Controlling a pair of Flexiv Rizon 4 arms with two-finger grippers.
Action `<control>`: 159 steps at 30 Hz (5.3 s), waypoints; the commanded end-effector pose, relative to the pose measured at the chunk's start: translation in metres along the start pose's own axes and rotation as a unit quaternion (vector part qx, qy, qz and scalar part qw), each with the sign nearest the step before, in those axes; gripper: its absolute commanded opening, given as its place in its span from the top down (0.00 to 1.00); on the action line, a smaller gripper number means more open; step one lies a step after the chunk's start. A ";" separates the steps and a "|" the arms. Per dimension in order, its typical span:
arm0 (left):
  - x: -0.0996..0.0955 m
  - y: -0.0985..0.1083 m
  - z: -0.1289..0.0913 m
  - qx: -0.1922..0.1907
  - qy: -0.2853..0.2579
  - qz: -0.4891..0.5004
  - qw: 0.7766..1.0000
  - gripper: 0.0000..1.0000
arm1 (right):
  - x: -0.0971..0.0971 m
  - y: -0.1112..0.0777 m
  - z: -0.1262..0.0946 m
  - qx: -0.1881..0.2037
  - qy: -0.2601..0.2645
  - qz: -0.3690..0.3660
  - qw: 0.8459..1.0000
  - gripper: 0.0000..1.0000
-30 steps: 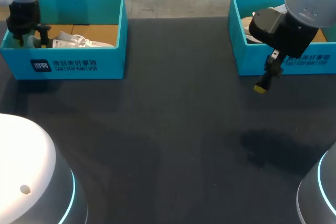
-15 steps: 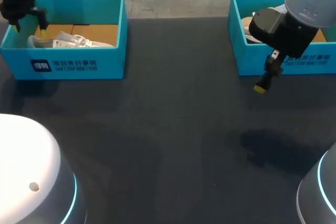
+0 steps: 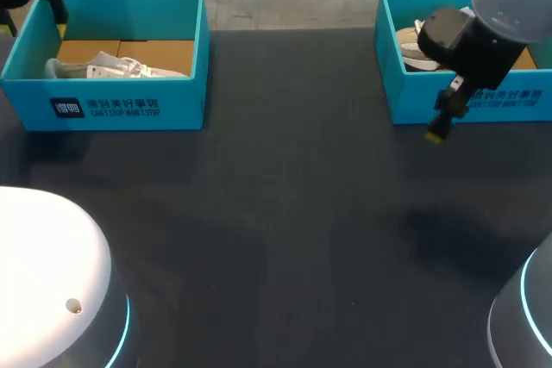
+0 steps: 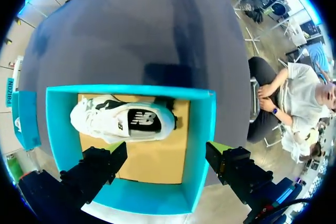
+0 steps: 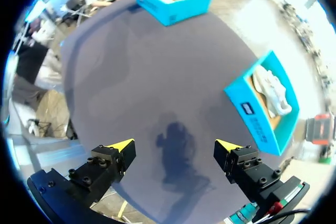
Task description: Take the shoe out of the shoebox, open the shoe tongue, remove and reinsert the insole, then place the shoe into the shoebox
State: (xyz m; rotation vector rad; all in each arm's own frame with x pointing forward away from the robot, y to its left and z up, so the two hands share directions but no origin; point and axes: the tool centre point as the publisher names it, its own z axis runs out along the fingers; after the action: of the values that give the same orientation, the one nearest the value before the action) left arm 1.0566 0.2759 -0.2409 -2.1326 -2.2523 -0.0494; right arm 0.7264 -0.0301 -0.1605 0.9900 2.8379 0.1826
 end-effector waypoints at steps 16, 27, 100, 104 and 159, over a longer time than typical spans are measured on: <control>-0.019 -0.059 -0.028 0.030 -0.016 -0.004 0.999 0.00 | -0.193 0.051 -0.016 0.045 -0.088 0.072 0.993 0.00; -0.031 -0.099 -0.037 0.041 -0.044 -0.022 0.998 0.00 | -0.250 0.066 -0.005 0.021 -0.060 0.120 0.991 0.00; -0.040 -0.136 -0.038 0.047 -0.066 -0.008 0.997 0.00 | -0.447 0.053 0.072 0.071 -0.070 0.444 0.890 0.00; -0.040 -0.136 -0.038 0.047 -0.066 -0.008 0.997 0.00 | -0.457 0.044 0.086 0.075 -0.067 0.449 0.888 0.00; -0.040 -0.136 -0.038 0.047 -0.066 -0.008 0.997 0.00 | -0.501 0.015 0.196 0.081 -0.083 0.493 0.862 0.00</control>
State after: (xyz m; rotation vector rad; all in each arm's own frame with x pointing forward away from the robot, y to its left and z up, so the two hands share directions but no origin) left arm 0.9235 0.2265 -0.2049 -2.1273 -2.2892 0.2022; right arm 1.1508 -0.3200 -0.3015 2.2621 1.9406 -0.0465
